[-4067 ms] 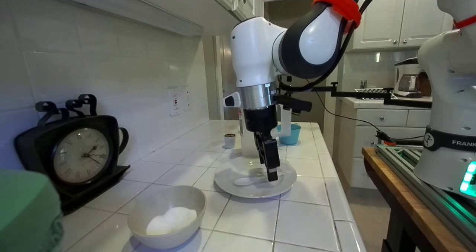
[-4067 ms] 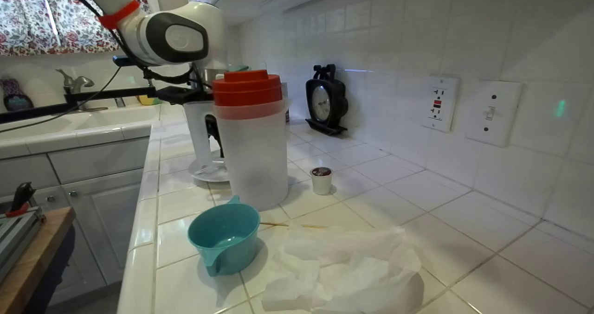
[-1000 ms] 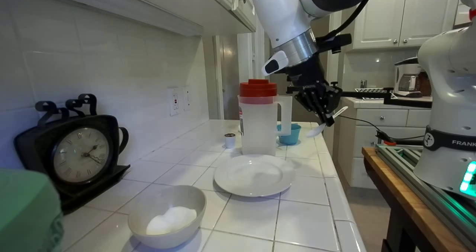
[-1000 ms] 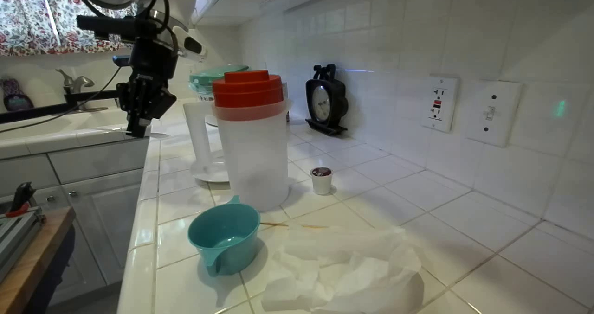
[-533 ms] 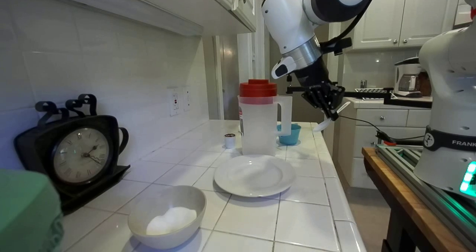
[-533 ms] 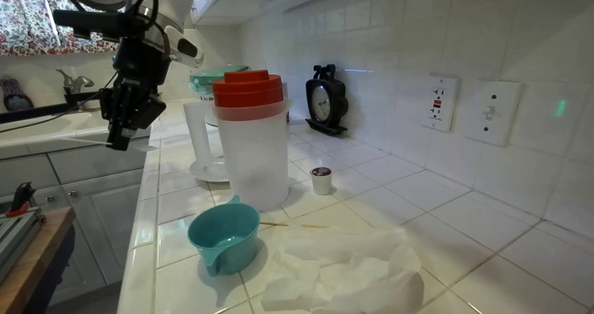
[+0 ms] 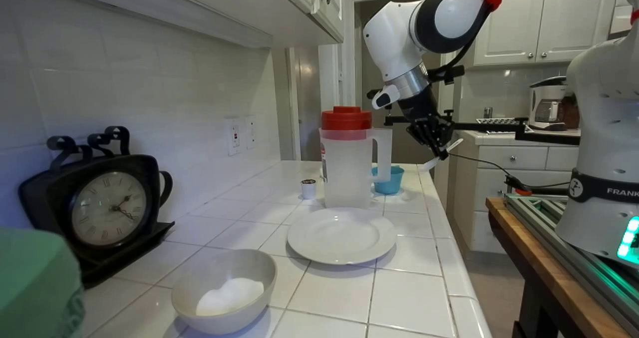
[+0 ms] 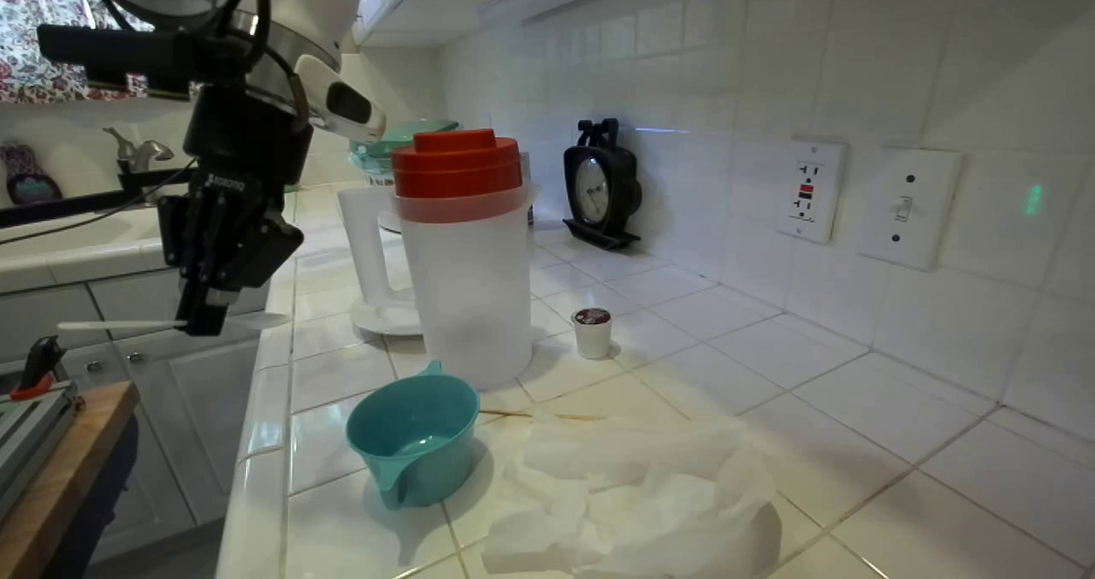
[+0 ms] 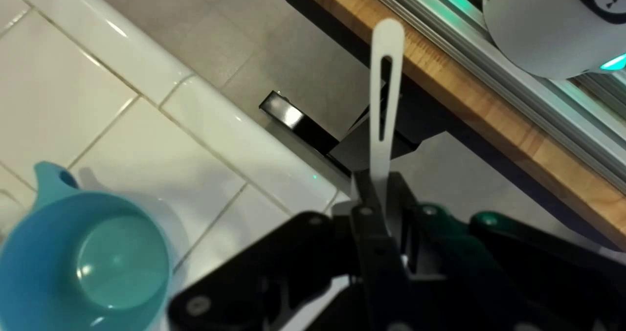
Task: Remove the plastic spoon from the white plate and put it in the blue bowl
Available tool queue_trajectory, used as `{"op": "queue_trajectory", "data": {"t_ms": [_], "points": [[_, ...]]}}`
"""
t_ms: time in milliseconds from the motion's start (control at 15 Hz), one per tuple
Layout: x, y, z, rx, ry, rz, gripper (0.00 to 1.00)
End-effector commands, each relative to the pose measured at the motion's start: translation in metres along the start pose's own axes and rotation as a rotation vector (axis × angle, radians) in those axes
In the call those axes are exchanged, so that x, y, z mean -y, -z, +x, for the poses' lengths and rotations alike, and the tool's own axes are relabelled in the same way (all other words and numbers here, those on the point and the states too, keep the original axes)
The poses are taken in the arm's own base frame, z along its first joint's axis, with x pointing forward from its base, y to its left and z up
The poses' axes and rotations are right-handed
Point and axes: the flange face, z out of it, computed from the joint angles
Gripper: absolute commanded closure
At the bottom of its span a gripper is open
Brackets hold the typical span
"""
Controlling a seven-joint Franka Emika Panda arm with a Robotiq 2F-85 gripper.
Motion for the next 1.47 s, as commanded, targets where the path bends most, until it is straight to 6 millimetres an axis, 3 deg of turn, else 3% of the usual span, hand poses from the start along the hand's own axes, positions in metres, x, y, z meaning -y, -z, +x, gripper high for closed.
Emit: {"op": "queue_trajectory", "data": {"t_ms": [0, 600, 1133, 1400], "points": [[-0.021, -0.015, -0.018, -0.058, 0.015, -0.007, 0.97], [-0.069, -0.039, -0.034, -0.149, -0.069, 0.0, 0.97], [-0.11, -0.037, -0.052, -0.199, -0.178, -0.013, 0.97], [-0.124, -0.029, -0.046, -0.212, -0.195, -0.036, 0.97]]}}
